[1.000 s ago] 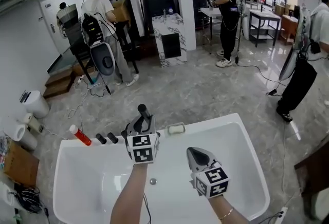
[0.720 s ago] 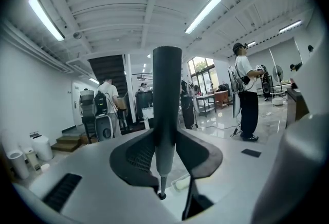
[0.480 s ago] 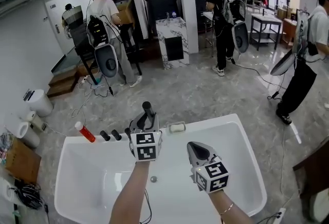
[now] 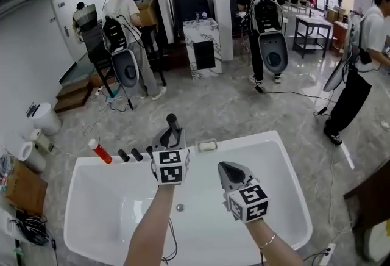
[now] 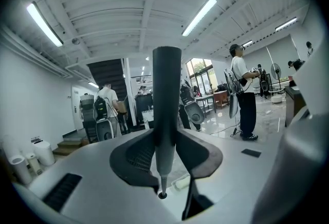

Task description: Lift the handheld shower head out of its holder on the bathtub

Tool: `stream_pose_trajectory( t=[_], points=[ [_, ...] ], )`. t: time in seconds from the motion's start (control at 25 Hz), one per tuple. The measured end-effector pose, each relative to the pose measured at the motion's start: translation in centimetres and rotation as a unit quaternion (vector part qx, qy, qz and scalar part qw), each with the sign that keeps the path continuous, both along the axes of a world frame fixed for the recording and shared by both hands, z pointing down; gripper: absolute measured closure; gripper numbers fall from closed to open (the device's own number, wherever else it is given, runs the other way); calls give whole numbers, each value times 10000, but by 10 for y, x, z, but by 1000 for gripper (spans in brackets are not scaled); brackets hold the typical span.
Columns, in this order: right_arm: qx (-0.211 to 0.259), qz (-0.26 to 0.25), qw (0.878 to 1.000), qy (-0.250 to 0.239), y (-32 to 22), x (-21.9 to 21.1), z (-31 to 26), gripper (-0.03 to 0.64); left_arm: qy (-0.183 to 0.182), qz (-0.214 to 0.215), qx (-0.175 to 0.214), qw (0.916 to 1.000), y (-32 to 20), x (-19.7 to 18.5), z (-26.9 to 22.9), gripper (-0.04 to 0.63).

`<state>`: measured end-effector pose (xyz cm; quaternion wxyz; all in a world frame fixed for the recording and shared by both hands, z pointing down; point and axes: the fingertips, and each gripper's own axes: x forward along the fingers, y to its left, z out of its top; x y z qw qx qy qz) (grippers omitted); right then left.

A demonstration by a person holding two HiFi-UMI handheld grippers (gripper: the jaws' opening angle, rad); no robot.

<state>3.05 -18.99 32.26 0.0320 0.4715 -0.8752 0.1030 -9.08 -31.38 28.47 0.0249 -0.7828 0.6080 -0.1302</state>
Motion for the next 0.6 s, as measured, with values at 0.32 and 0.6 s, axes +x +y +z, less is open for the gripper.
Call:
stream_pose_trajectory(
  t=[0.32, 0.6],
  points=[
    [132, 80, 9998, 94, 8, 3, -3, 612, -50, 12, -10, 10000, 7, -2, 6, 451],
    [115, 98, 9998, 154, 9, -4, -3, 612, -19, 2, -33, 10000, 7, -9, 7, 451]
  ],
)
